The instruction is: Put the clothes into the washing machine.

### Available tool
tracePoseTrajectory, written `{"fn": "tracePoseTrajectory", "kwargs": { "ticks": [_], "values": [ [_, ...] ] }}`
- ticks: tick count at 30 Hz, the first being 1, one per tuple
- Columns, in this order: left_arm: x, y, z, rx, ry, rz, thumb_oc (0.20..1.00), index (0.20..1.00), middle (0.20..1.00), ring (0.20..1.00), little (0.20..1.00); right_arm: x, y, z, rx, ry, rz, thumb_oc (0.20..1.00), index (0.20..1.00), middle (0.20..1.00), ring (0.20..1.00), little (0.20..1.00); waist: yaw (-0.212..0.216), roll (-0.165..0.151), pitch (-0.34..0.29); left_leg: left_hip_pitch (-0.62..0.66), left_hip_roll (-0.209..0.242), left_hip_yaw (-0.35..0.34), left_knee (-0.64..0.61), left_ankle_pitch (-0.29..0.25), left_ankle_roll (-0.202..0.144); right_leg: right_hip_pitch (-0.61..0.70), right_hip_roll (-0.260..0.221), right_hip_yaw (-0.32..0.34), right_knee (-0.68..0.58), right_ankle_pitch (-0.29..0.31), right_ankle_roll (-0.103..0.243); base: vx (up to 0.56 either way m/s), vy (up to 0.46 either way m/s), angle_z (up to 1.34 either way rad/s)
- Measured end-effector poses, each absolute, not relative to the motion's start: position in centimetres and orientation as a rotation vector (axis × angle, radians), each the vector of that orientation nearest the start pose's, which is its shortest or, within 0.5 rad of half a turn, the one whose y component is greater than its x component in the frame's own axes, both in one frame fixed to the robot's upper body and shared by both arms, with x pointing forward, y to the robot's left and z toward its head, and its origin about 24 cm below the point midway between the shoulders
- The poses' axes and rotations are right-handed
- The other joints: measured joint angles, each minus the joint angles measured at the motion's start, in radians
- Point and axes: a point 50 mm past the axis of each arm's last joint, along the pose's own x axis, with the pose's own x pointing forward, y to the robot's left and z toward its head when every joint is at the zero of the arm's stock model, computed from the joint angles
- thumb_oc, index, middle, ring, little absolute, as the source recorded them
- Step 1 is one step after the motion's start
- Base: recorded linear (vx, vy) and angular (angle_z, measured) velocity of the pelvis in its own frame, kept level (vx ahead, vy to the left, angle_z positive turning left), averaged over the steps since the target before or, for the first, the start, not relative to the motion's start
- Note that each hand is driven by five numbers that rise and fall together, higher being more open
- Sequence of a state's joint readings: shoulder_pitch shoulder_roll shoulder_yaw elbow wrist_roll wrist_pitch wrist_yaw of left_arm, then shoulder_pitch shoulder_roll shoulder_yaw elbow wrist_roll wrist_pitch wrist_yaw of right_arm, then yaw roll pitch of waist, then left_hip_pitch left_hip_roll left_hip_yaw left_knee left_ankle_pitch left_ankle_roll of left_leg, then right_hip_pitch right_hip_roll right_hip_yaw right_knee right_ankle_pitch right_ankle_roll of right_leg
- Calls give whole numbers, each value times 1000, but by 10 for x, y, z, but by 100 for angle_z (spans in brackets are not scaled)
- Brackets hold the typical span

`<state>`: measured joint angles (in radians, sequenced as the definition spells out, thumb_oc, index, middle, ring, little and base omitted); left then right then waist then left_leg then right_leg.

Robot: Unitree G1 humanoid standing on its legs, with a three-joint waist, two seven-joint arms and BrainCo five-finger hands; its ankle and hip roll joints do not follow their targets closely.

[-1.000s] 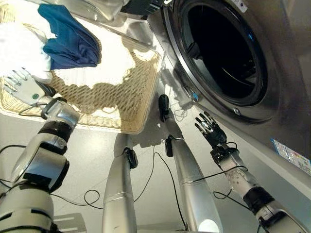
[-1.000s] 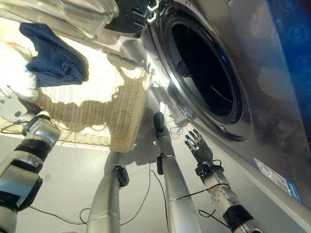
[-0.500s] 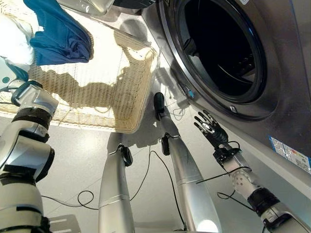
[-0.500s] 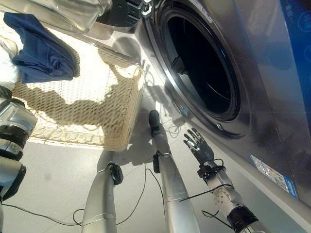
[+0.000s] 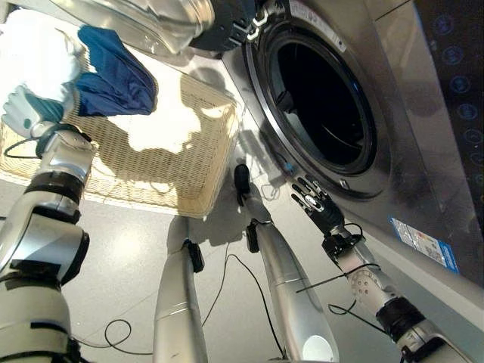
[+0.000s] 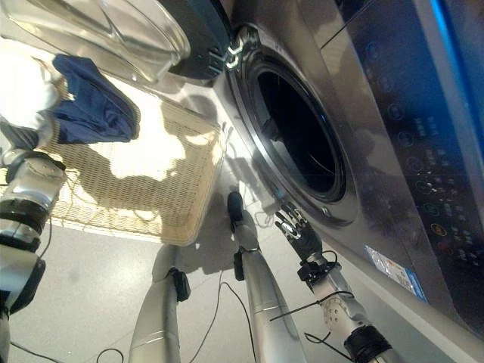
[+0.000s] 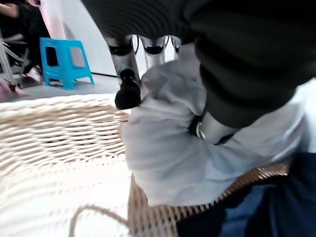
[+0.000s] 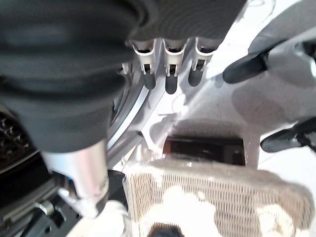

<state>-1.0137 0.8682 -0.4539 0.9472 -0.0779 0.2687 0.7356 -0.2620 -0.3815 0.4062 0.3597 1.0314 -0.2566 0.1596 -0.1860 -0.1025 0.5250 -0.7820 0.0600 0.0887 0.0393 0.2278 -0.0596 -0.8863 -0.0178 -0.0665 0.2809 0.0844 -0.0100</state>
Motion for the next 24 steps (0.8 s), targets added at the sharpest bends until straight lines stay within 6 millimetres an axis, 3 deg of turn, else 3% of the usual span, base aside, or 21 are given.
{"fn": "tracePoseTrajectory", "kwargs": {
  "ticks": [4,9,12,16,21,24],
  "values": [
    [348,342,200,1014,-63,964,200,200,200,200,200,288,-149,32,557,31,276,1000,1000,1000,1000,1000,66,11,2,86,19,-21,-56,17,-20,68,15,-32,-1,-20,-21,-61,-170,10],
    [333,340,155,961,2,907,200,200,200,200,200,288,-157,33,555,18,225,1000,1000,1000,1000,1000,113,66,3,147,26,-52,-88,23,-30,131,18,-69,2,-50,-35,-48,-104,17],
    [317,335,115,887,44,857,200,200,200,200,200,289,-160,34,566,6,187,1000,1000,1000,1000,1000,143,100,5,192,22,-78,-98,33,-28,183,13,-88,7,-69,-38,-66,-95,24],
    [305,316,89,832,19,745,200,200,200,200,200,289,-158,35,526,-2,183,1000,1000,1000,1000,1000,165,116,5,231,12,-107,-98,28,-33,217,-3,-106,52,-115,-30,-33,-31,26],
    [298,269,71,638,-41,425,200,200,200,200,200,291,-156,44,442,-41,198,1000,1000,1000,1000,1000,229,134,6,246,9,-117,-95,17,-36,227,-9,-111,81,-131,-36,-14,-16,9],
    [293,249,63,546,-37,273,200,200,200,200,200,291,-155,45,429,-47,199,1000,1000,1000,1000,1000,227,134,6,263,7,-118,-98,17,-36,244,-11,-112,79,-133,-33,-7,23,2]
  ]
}}
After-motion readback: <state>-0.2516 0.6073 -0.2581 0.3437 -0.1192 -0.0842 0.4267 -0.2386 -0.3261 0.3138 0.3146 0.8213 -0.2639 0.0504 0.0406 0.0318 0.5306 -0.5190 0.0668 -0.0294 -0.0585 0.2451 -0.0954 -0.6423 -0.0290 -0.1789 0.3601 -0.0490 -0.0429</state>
